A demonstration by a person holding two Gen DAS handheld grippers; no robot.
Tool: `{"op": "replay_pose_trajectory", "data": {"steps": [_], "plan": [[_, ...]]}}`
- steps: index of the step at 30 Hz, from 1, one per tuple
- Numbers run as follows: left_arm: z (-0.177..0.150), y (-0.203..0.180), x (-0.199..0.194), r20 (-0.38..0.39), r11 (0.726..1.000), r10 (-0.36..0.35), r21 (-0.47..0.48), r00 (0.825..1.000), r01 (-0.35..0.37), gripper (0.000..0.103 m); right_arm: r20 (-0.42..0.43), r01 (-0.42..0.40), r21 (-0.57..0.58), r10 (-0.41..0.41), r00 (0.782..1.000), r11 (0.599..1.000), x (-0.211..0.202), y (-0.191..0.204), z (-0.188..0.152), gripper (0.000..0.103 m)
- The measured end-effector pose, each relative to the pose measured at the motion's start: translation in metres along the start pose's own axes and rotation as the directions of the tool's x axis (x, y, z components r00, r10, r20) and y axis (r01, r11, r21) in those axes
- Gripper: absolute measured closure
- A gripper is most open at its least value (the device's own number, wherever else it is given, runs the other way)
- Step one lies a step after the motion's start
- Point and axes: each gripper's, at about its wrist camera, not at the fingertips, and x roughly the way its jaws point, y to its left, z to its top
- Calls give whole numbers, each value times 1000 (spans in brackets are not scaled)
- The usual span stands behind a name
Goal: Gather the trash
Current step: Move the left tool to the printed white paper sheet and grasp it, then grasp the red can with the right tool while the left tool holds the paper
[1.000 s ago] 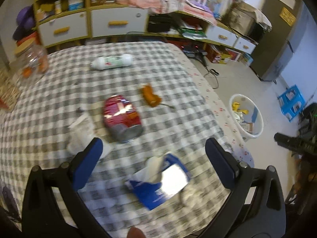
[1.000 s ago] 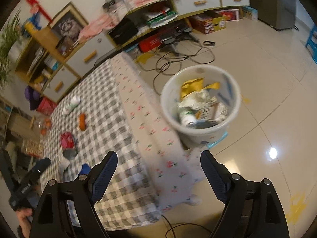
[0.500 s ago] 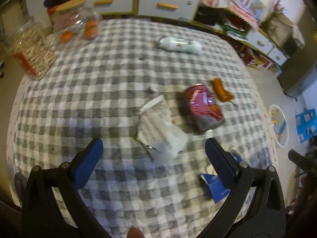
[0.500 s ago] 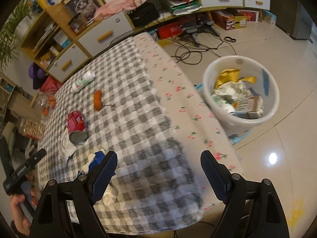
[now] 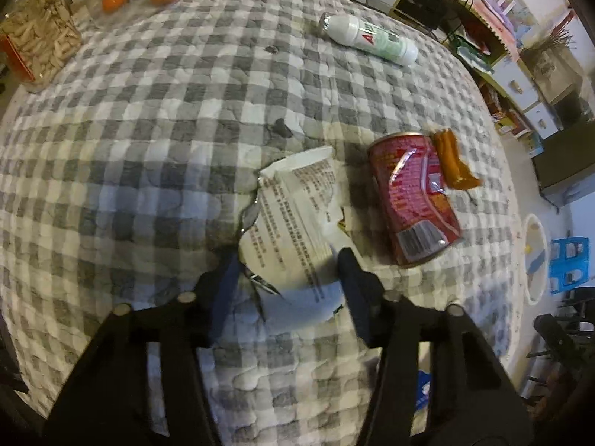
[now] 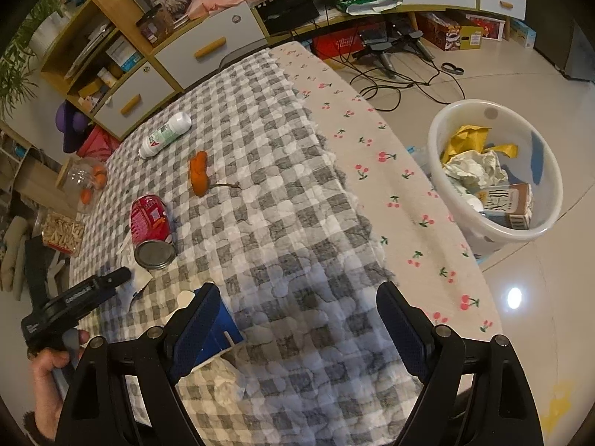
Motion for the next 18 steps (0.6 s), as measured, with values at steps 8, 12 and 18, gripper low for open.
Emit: {"op": "replay_pose_trajectory", "data": {"steps": [8, 12, 18], "plan": [[-6, 7, -17, 14, 997, -77, 25, 997, 77, 74, -27, -32, -39, 31, 999, 999, 18, 26, 6, 16], [-12, 17, -44, 75, 994, -90, 76, 993, 84, 75, -35, -48, -82, 45, 998, 995, 28, 47, 11, 16], [-17, 39, -61, 125, 994, -61, 101, 990, 48, 75, -39, -72, -174, 67, 997, 982, 44, 89, 15, 16]]}}
